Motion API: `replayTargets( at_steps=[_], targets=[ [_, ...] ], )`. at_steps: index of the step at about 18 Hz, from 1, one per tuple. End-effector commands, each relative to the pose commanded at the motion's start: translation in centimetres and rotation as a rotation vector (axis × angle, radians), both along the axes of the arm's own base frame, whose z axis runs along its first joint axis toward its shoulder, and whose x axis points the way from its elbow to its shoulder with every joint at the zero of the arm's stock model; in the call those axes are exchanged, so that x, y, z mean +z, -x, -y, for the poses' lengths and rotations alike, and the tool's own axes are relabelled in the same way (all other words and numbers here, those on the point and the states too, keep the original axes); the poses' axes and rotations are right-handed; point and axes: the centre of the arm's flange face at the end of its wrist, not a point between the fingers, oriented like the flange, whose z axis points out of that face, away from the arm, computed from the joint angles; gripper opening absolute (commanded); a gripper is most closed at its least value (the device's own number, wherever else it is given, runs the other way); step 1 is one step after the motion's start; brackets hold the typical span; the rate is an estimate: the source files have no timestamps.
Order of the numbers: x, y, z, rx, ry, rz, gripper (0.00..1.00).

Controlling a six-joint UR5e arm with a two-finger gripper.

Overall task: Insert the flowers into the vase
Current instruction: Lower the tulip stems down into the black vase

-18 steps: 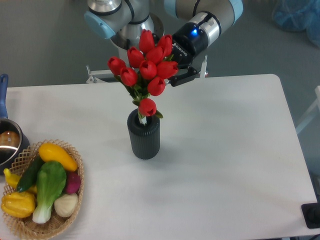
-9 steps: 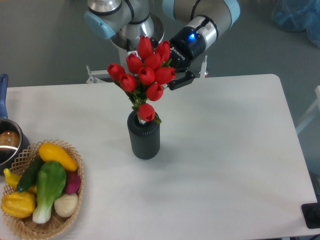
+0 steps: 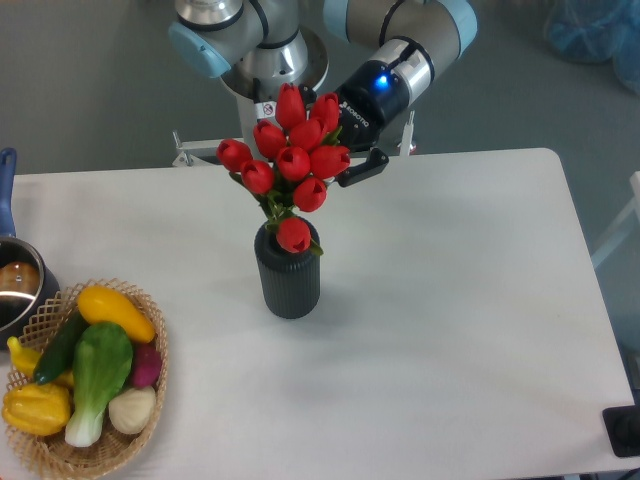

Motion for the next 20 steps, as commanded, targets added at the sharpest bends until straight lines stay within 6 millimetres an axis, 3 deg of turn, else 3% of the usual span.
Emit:
replayTargets(
  at_steps=[20],
  targets=[
    [-2.7,-0.3,-0.2,-0.006,0.027,0.016,0.47]
  ],
)
